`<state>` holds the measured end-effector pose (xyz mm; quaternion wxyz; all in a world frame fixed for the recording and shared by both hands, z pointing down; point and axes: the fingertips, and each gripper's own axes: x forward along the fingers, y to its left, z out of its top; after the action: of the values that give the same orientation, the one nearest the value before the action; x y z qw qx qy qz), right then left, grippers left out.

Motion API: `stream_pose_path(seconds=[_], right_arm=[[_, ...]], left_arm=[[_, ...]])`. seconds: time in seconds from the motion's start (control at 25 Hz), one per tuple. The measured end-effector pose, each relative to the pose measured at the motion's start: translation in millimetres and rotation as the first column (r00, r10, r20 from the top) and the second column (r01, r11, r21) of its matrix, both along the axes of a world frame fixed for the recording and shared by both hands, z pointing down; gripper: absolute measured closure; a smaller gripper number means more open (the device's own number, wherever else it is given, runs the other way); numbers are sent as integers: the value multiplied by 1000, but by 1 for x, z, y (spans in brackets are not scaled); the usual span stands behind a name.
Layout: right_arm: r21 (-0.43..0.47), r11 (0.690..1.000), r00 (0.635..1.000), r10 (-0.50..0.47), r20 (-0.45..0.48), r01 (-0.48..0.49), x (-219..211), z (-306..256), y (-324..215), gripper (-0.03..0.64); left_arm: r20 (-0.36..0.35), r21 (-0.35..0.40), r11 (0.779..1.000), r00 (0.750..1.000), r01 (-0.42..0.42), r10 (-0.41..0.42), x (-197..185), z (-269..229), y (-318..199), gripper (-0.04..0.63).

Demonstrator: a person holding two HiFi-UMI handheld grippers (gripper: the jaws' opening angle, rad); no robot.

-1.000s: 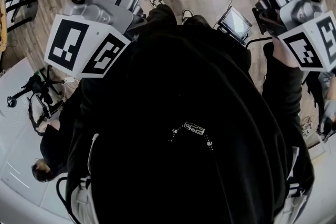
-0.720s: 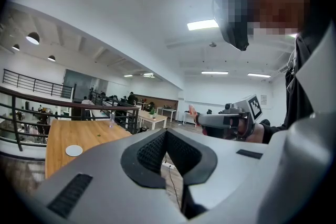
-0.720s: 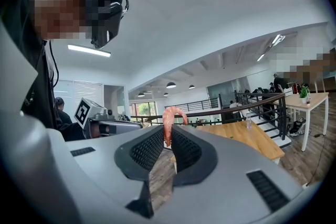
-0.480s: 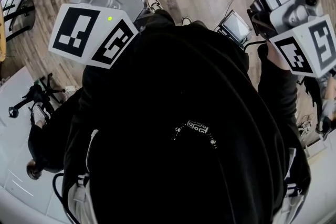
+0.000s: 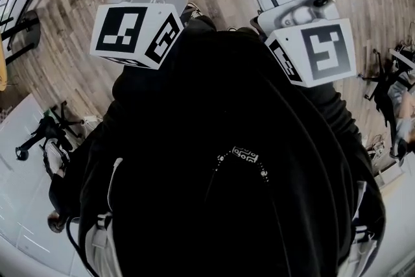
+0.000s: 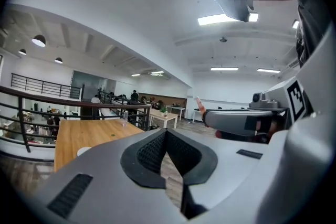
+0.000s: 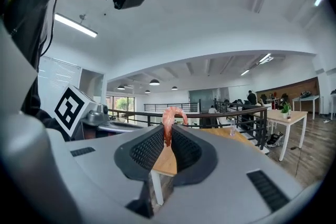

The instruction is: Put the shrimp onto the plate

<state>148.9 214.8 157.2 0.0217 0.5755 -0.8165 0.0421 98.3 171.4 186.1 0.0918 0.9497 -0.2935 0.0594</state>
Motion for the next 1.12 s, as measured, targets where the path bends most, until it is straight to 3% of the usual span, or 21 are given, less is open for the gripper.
stream_pose_path(seconds=[0.08, 0.32, 0.64, 0.92, 1.12], right_arm=[[19, 1000, 999, 16, 34, -16, -21, 1, -14, 561], [-36, 999, 999, -24, 30, 25, -63, 21, -47, 561], [-43, 996, 996, -83, 39, 84, -122, 21, -89, 561], [-37, 993, 993, -117, -2, 117, -146, 22, -130, 561], [-63, 987, 989, -149, -3, 149, -170, 31, -155, 561]], left_arm=[[-3, -16, 1000, 1000, 17, -17, -12, 6, -9, 591], [-6, -36, 998, 999, 49, -49, -37, 17, -34, 591], [-39, -1, 997, 996, 78, -78, -81, 3, -88, 591], [-63, 28, 997, 995, 77, -75, -111, -4, -133, 591], [-74, -3, 998, 995, 70, -70, -130, 5, -150, 591]])
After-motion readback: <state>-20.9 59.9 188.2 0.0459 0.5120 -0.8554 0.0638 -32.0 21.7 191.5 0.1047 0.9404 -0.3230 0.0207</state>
